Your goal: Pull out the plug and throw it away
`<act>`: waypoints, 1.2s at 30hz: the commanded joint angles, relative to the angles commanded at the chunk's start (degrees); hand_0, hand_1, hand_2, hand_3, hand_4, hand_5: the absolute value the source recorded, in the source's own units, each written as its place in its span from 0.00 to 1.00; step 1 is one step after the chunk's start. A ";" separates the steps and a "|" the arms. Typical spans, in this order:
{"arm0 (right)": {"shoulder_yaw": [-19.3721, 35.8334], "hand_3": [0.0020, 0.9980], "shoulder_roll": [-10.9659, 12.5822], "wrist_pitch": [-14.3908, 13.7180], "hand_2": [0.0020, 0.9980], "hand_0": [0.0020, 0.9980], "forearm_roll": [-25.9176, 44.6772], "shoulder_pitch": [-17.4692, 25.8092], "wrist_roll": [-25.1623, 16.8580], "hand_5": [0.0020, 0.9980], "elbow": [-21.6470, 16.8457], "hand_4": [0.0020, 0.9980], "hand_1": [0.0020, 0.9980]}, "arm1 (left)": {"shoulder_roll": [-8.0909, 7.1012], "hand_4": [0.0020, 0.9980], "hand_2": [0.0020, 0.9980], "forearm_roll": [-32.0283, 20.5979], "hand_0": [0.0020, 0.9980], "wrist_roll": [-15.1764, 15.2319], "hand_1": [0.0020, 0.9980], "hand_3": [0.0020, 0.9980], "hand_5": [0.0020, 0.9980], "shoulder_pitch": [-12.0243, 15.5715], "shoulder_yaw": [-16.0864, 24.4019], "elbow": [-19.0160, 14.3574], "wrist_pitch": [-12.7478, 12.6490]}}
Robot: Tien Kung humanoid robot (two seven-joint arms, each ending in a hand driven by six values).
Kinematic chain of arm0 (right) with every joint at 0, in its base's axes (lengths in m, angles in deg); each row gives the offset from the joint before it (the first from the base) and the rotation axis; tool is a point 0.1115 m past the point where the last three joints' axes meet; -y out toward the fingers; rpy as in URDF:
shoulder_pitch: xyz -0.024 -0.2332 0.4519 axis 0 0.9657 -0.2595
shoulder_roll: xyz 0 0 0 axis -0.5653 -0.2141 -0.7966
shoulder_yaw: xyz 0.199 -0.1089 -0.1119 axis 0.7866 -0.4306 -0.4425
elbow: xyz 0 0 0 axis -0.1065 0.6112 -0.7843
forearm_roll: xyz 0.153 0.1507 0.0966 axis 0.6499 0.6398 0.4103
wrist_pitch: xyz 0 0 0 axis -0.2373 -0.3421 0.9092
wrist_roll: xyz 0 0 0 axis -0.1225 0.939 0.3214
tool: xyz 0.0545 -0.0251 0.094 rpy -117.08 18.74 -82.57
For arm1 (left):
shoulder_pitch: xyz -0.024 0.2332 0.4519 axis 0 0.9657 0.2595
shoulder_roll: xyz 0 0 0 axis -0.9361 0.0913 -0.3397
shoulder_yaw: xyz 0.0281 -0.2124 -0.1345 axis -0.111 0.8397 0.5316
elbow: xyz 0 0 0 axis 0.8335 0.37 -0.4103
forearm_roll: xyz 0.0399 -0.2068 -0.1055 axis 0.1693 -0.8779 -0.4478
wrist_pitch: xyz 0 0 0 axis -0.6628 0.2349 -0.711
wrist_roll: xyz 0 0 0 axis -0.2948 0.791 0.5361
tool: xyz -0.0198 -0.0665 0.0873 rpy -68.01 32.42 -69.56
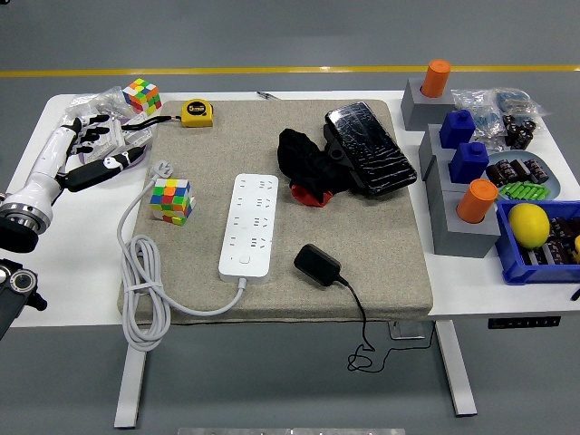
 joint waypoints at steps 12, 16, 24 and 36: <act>0.12 0.70 -0.03 -0.08 0.74 0.68 0.13 -0.23 -0.05 0.49 -0.23 1.00 0.72 | -0.03 0.96 0.83 0.03 0.77 -0.11 0.84 0.88 0.55 0.21 0.25 -0.09 0.17; 0.40 0.70 -0.01 -0.02 0.74 0.68 -0.07 -0.17 0.00 0.50 -0.06 1.00 0.72 | 0.02 0.96 0.83 0.03 0.77 -0.11 0.84 0.88 0.55 0.15 0.27 -0.10 0.21; 0.22 0.70 -0.08 -0.06 0.74 0.68 0.12 -0.20 -0.09 0.49 -0.12 1.00 0.72 | 0.03 0.96 0.83 0.11 0.77 -0.26 0.84 0.88 0.55 0.22 0.21 -0.08 0.36; 0.52 0.70 -0.10 -0.03 0.74 0.68 -0.05 -0.20 -0.03 0.49 0.04 1.00 0.72 | 0.18 0.96 0.83 0.05 0.77 -0.26 0.84 0.87 0.55 0.11 0.12 -0.15 0.42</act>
